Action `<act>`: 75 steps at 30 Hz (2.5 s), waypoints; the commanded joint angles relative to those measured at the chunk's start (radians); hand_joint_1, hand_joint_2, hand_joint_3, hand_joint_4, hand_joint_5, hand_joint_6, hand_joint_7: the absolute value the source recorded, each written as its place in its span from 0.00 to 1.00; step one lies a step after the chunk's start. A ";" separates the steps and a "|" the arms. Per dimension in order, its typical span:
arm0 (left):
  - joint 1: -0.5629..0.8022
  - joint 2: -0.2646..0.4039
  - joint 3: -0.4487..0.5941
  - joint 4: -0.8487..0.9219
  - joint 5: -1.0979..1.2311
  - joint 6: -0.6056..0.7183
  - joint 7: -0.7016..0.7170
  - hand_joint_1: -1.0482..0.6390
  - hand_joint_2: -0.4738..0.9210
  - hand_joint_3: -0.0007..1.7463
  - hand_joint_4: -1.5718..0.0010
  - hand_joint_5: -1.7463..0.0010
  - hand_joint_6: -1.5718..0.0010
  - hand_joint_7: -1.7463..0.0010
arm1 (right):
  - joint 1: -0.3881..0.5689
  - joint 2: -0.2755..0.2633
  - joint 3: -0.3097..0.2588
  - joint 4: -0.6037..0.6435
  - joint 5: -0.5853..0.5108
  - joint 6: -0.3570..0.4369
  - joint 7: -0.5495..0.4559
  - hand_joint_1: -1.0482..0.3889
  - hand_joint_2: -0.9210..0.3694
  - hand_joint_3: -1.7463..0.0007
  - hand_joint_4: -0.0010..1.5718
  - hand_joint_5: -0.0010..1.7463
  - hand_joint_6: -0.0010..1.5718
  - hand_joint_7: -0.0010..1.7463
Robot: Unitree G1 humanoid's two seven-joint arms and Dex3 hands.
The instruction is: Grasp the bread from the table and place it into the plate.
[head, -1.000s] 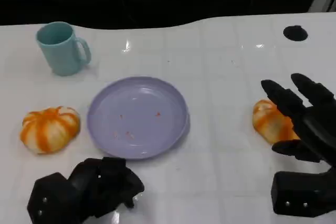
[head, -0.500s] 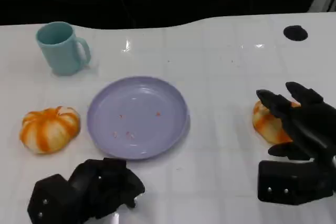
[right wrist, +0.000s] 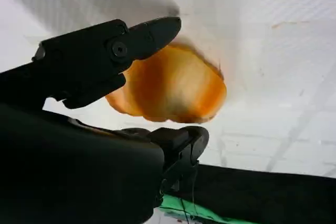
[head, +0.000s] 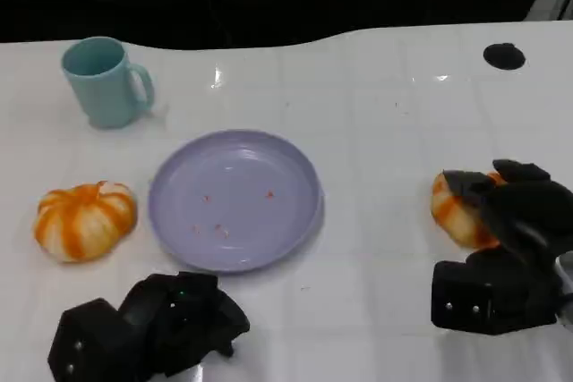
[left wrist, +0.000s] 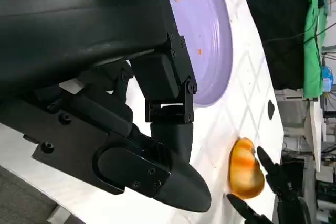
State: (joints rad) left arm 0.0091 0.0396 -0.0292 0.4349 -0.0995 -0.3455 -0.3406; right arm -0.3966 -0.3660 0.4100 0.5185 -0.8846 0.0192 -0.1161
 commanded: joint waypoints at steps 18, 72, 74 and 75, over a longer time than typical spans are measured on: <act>0.016 0.011 0.005 -0.015 0.009 0.024 0.014 0.00 0.94 0.00 0.45 0.13 0.17 0.57 | -0.073 0.016 0.003 0.221 0.084 -0.224 -0.376 0.71 0.03 0.98 0.53 1.00 0.51 0.82; 0.001 0.003 -0.002 0.041 0.001 -0.016 -0.010 0.01 0.94 0.00 0.43 0.12 0.17 0.58 | -0.352 0.450 0.072 0.503 0.200 -0.542 -0.394 0.68 0.41 0.30 0.56 1.00 0.49 0.86; 0.002 0.003 -0.001 0.037 0.002 -0.012 -0.006 0.00 0.94 0.00 0.43 0.11 0.17 0.58 | -0.361 0.460 0.069 0.528 0.211 -0.549 -0.392 0.68 0.39 0.32 0.53 1.00 0.48 0.84; 0.002 0.004 -0.001 0.037 0.005 -0.013 -0.002 0.00 0.94 0.00 0.43 0.11 0.17 0.58 | -0.364 0.465 0.067 0.537 0.219 -0.550 -0.387 0.68 0.39 0.32 0.52 0.99 0.48 0.82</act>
State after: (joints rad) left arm -0.0039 0.0310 -0.0336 0.4609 -0.0978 -0.3665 -0.3413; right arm -0.7324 0.0918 0.4895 1.0282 -0.6936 -0.5226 -0.5105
